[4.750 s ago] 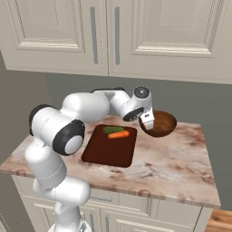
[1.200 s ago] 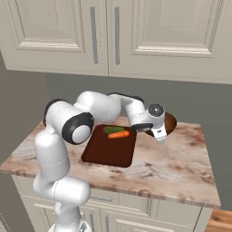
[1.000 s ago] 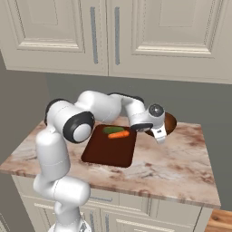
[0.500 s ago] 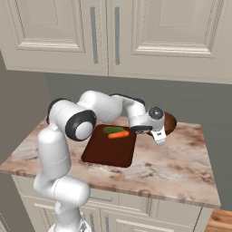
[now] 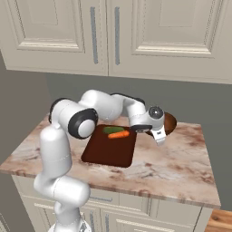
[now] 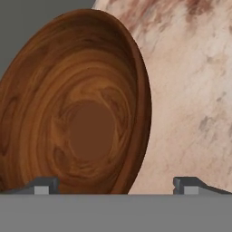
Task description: Place the two vegetables and bowl onto the tray for setting up a vegetable dip station.
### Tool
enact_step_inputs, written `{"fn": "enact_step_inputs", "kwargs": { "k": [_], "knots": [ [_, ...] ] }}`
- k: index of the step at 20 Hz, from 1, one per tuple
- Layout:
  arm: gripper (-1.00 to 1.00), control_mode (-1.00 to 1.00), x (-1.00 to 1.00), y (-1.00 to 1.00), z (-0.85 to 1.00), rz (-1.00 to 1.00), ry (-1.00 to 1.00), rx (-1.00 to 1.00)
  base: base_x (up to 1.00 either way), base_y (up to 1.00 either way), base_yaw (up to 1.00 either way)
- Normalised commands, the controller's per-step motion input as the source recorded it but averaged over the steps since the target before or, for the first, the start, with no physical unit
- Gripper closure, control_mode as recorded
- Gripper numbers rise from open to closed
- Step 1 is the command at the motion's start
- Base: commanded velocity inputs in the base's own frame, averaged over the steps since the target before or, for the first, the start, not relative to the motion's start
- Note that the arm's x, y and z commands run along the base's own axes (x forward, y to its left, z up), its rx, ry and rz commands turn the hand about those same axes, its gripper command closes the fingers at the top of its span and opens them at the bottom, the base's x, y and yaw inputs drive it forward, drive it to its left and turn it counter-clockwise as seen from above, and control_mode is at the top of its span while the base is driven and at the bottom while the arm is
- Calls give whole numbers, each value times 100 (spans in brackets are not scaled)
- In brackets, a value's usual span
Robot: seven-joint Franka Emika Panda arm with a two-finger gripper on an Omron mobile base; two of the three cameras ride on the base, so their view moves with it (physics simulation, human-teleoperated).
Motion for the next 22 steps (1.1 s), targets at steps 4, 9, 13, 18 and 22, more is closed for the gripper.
{"fn": "enact_step_inputs", "kwargs": {
  "k": [4, 9, 13, 18, 22],
  "knots": [
    [-100, -100, 12, 0, -8, 0, 0, 0, 0, 0, 0],
    [-100, -100, 8, 0, -11, 0, 0, 0, 0, 0, 0],
    [100, -100, 2, 0, -2, 0, 0, 0, 0, 0, 0],
    [100, -100, 0, 0, 0, 0, 0, 0, 0, 0, 0],
    [100, -100, 0, 0, 0, 0, 0, 0, 0, 0, 0]
  ]
}}
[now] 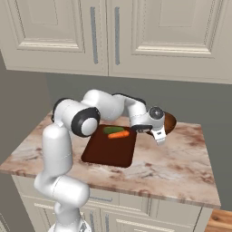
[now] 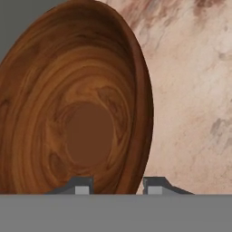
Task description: Place the two vegetables and bowl onto the tray for setting up a vegetable dip station.
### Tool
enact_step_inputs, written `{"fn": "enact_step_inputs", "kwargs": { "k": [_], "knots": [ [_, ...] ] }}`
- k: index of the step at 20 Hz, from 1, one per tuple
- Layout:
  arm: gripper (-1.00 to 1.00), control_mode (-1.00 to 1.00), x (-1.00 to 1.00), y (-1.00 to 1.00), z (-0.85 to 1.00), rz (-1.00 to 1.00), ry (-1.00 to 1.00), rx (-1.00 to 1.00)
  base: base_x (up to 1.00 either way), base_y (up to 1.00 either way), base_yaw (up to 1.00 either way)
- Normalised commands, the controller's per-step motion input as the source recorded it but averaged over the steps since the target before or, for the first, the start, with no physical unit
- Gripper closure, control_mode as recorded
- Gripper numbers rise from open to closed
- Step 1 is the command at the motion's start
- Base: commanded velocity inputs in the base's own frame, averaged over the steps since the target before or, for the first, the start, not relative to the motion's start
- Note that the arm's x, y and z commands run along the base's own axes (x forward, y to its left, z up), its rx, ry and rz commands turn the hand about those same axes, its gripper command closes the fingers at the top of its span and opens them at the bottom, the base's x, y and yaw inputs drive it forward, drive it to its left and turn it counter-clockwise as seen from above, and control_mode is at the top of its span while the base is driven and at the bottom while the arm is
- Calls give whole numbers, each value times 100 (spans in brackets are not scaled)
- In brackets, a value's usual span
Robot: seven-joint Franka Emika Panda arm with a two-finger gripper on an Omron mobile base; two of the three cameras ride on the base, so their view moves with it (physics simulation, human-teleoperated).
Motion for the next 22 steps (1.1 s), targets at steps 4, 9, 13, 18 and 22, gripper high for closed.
{"fn": "enact_step_inputs", "kwargs": {
  "k": [4, 9, 13, 18, 22],
  "knots": [
    [100, -100, -3, 0, 4, 0, -1, 0, 0, 0, 0],
    [100, -100, -22, 0, 31, -2, -8, 0, 0, 0, 0],
    [100, -100, -24, 0, 35, -5, -1, 0, 0, 0, 0],
    [100, -100, -33, 0, 33, -4, 0, 0, 0, 0, 0],
    [100, -100, -44, 0, 37, -3, 0, -1, 0, 0, 0]
  ]
}}
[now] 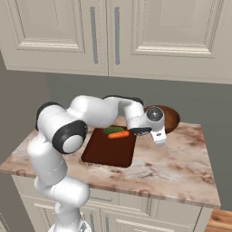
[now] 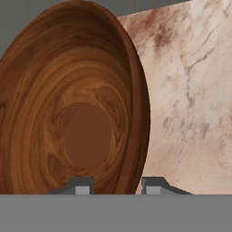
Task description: Place the two vegetables and bowl onto the tray for setting up a vegetable dip station.
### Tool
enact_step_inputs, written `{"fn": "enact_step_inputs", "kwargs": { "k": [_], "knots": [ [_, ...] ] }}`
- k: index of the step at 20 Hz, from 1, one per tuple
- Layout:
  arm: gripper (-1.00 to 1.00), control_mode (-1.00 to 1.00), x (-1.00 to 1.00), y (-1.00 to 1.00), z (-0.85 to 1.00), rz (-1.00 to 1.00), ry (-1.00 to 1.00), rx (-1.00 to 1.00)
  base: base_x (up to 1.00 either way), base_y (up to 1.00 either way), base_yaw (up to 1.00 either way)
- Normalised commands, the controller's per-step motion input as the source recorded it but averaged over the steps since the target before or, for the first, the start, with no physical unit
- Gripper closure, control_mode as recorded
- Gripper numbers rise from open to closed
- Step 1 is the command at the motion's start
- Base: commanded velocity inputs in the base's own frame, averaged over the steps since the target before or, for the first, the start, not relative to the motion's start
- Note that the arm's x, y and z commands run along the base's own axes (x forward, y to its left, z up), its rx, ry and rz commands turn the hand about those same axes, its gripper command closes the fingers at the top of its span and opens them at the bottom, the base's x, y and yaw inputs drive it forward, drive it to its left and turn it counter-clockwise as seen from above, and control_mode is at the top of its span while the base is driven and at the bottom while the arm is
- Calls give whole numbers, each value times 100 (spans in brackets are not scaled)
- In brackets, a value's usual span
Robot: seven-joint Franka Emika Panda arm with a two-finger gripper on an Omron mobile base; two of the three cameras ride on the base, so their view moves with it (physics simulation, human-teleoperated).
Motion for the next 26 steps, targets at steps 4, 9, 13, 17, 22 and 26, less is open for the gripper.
{"fn": "enact_step_inputs", "kwargs": {
  "k": [4, 9, 13, 17, 22, 26],
  "knots": [
    [100, -100, -57, 1, 36, -1, 2, 0, 0, 0, 0],
    [100, -100, -63, 13, 32, 0, 8, 0, 0, 0, 0],
    [100, -100, -57, 27, 24, 0, 7, 0, 0, 0, 0],
    [100, -100, -33, 29, 26, 0, 5, 0, 0, 0, 0],
    [100, -100, -44, 33, 17, 0, 6, 0, 0, 0, 0],
    [100, -100, -51, 34, 1, 1, 2, 1, 0, 0, 0]
  ]
}}
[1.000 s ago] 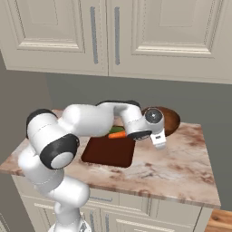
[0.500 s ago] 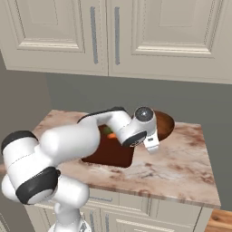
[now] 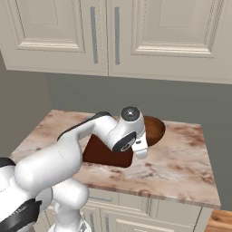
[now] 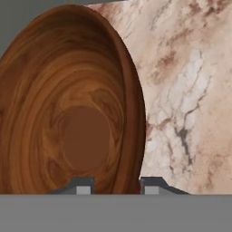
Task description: Place the two vegetables and bowl onto the tray for setting up a vegetable dip station.
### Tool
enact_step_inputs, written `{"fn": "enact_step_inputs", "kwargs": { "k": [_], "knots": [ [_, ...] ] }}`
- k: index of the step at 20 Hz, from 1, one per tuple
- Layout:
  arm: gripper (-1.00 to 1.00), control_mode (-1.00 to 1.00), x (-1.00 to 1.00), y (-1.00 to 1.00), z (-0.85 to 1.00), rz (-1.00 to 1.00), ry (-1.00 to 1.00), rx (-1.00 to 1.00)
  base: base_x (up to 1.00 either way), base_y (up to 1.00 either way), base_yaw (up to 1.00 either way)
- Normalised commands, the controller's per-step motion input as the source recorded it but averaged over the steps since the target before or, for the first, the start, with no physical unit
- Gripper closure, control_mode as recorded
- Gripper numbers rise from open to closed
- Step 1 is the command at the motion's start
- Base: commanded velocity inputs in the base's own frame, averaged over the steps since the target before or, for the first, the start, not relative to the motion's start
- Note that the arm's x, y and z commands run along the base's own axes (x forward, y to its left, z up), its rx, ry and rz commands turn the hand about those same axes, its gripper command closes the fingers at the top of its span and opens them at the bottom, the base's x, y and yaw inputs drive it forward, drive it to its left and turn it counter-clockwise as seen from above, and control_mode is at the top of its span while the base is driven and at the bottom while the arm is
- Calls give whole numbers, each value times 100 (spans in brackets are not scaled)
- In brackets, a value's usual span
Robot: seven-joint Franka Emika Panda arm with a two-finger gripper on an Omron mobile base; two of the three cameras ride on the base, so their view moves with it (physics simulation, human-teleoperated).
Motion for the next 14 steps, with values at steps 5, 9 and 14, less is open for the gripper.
{"fn": "enact_step_inputs", "kwargs": {
  "k": [5, 9, 14],
  "knots": [
    [100, -100, -48, 38, 0, 2, 1, 3, 0, 0, 0],
    [100, -100, -18, 50, 4, 5, 0, 3, 0, 0, 0],
    [100, -100, -2, 59, 11, 4, 2, 1, 0, 0, 0]
  ]
}}
